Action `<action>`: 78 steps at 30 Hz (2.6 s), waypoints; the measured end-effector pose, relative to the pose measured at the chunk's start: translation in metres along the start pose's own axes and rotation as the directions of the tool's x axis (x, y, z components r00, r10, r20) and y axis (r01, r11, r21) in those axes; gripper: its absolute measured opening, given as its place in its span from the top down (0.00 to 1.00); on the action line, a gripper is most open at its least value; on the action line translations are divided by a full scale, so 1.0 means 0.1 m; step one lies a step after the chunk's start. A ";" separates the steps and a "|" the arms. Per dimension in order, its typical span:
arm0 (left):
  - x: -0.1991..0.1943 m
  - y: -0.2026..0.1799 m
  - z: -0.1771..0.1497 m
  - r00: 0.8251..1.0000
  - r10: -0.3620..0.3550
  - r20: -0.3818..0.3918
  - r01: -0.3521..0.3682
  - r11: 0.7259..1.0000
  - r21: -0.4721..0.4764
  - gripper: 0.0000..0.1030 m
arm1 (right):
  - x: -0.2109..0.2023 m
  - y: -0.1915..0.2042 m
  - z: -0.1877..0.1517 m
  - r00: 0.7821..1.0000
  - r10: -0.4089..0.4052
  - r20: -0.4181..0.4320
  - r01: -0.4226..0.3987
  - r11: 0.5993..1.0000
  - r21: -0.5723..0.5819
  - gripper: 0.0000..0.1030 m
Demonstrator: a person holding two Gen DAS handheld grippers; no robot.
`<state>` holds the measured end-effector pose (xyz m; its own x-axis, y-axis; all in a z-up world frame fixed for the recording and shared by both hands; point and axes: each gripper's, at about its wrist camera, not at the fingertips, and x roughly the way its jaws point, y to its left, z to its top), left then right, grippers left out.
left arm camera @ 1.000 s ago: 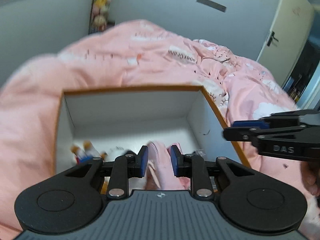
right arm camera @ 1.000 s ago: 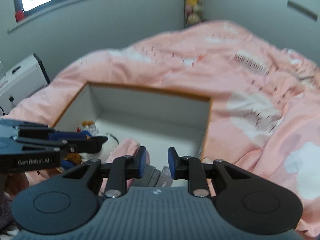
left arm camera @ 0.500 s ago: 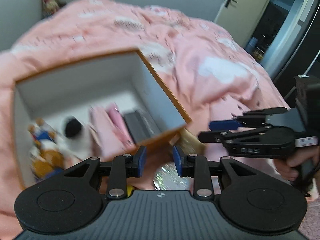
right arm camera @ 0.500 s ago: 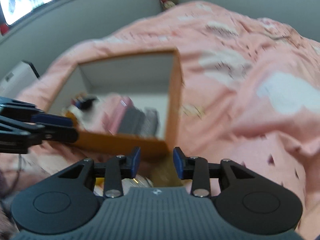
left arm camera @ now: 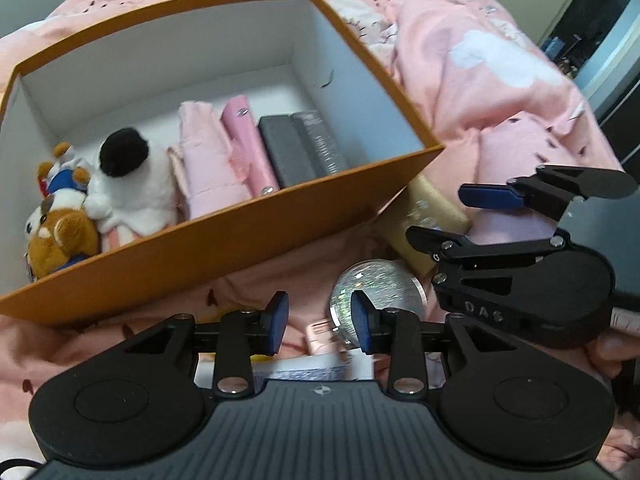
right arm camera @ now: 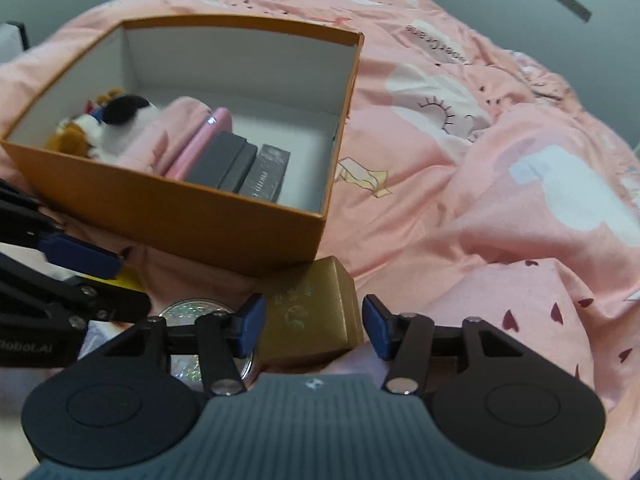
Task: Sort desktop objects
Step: 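Grasp the gold box with the right gripper while the left reaches the round container, then grasp the round glittery clear container with the left gripper while the right lifts the gold box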
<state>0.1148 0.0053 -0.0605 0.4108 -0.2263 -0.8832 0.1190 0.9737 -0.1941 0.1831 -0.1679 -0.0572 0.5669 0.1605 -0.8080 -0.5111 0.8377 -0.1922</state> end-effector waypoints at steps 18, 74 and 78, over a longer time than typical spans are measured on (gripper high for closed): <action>0.05 -0.05 0.01 1.000 -0.002 -0.021 0.002 1.000 0.002 0.49 | 0.13 -0.13 -0.11 0.999 0.033 -0.001 -0.033 0.998 0.045 0.38; -0.19 0.32 0.00 0.978 -0.183 0.104 0.200 0.961 -0.189 0.85 | -0.17 -0.72 0.02 0.877 0.481 0.008 -0.454 0.823 0.341 0.39; -0.08 0.43 -0.02 0.975 -0.202 0.096 0.219 0.946 -0.240 0.85 | 0.06 -0.64 -0.04 0.809 0.587 0.018 -0.540 0.732 0.415 0.39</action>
<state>0.1149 0.0492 -0.0628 0.4636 -0.4192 -0.7806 -0.0144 0.8773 -0.4797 0.2168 -0.2229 -0.0517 0.1703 0.6312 -0.7567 -0.4128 0.7430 0.5268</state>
